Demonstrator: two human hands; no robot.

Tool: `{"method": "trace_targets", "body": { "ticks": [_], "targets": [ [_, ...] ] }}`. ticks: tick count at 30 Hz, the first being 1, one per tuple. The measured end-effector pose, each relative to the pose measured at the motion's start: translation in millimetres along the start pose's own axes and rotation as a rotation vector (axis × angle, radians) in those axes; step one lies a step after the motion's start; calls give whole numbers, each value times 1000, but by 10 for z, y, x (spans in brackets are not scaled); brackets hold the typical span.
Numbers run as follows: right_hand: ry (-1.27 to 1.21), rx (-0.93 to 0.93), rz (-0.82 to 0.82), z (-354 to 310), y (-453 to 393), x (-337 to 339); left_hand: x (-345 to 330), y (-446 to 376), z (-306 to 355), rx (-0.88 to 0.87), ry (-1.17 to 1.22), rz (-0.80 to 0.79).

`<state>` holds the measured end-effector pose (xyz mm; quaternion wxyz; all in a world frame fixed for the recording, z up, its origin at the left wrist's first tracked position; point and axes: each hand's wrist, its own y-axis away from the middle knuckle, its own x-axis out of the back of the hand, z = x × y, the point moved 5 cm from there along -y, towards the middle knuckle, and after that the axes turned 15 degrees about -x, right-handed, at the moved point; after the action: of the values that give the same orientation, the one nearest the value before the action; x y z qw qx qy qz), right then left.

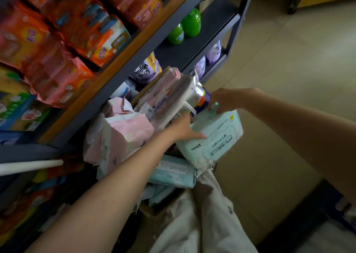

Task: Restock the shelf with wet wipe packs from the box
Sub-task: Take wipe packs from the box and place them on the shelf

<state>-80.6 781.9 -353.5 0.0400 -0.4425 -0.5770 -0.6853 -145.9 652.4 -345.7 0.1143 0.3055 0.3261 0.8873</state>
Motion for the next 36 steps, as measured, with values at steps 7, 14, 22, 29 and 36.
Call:
{"method": "trace_targets", "body": {
  "ticks": [7,14,22,29,36],
  "targets": [
    [194,-42,330,-60,68,-53,49,-3,-102,-101,-177,28],
    [216,-46,337,209,935,77,55,421,706,-450,-377,-101],
    [-663,-498,1189,1435,3444,722,704,1029,3017,-814,72,12],
    [-2160,-376,834,1956,5116,58,539,1610,5324,-1035,948,-243],
    [-2319,126,1591,2621,6675,309,133,1708,7012,-1303,821,-266]
  ]
}}
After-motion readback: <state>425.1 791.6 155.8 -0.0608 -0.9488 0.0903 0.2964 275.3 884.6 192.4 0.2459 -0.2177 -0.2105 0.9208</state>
